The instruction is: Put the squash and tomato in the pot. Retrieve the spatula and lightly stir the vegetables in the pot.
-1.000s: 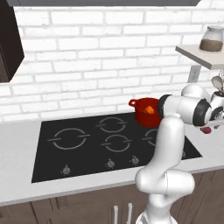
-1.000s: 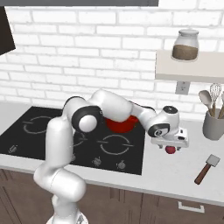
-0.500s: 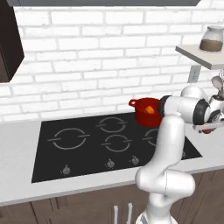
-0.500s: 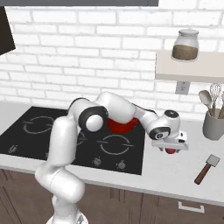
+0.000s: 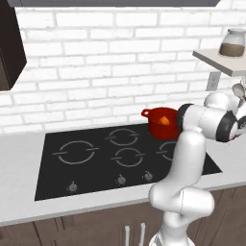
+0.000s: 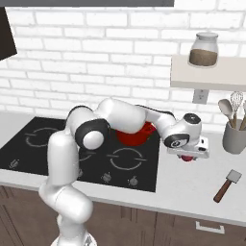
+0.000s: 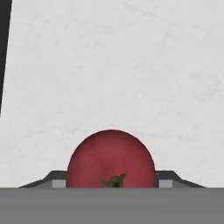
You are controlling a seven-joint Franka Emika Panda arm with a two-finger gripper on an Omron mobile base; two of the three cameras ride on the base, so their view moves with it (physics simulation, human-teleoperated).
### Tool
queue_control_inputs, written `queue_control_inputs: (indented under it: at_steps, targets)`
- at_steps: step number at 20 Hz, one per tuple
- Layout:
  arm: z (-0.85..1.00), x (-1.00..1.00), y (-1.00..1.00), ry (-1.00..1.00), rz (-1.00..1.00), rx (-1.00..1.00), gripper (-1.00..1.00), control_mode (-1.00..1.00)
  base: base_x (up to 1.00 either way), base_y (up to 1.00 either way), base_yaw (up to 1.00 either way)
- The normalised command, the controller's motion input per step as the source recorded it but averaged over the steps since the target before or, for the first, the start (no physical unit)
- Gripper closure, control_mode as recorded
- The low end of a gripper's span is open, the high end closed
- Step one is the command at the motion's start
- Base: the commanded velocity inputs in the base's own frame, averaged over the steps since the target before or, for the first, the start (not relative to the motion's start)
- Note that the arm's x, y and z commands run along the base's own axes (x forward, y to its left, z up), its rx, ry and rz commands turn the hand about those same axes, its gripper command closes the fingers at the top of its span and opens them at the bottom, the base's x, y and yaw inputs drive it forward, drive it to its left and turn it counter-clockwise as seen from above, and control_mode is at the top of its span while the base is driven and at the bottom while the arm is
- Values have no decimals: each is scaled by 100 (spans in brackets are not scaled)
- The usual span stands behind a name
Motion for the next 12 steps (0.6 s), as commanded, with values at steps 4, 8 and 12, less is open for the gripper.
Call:
queue_control_inputs:
  at_steps: [4, 8, 12]
  targets:
    - [99, -35, 74, -23, 5, 0, 100, -100, 0, 0, 0]
    - [97, 3, 100, -16, 0, 0, 100, -100, 0, 0, 0]
    - [100, 9, 100, -13, 0, 0, 100, -100, 0, 0, 0]
